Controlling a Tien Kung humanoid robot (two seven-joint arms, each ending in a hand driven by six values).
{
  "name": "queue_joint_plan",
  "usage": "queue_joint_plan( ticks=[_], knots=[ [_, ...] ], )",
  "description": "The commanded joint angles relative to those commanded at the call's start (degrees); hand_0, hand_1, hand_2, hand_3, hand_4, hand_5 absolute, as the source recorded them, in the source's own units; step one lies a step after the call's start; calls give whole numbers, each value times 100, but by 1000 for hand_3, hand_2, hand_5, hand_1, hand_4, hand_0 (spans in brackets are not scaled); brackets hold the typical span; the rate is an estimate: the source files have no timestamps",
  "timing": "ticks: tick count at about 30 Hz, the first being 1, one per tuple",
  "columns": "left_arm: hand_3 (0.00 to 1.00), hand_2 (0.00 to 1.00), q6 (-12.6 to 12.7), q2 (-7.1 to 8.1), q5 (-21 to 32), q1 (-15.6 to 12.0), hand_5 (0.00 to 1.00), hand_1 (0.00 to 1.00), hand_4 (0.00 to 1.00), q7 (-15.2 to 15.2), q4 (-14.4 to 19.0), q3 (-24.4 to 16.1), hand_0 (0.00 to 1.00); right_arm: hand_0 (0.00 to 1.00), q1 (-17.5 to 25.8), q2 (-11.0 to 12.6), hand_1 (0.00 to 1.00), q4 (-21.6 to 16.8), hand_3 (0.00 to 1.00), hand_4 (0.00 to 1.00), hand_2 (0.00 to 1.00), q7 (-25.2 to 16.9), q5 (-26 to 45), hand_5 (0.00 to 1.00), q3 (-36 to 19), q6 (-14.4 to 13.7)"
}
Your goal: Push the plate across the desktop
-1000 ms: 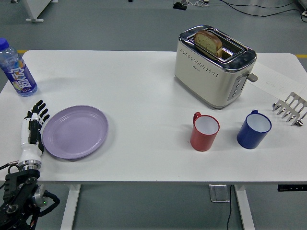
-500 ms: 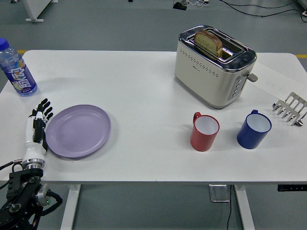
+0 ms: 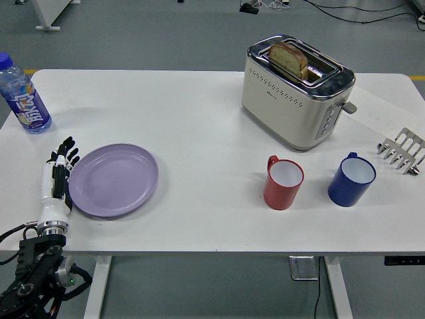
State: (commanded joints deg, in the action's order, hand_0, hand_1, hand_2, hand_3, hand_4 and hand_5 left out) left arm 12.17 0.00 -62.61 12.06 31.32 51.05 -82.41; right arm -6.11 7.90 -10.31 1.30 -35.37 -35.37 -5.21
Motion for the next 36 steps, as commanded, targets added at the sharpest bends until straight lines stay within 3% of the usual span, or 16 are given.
queue_joint_plan(
  ticks=[36],
  knots=[
    [852,927,216,0,360,18,998,906,516,124,177,1180,872,657,17,18,641,0,668,259,716,17,-63,280,-51,13]
  ],
)
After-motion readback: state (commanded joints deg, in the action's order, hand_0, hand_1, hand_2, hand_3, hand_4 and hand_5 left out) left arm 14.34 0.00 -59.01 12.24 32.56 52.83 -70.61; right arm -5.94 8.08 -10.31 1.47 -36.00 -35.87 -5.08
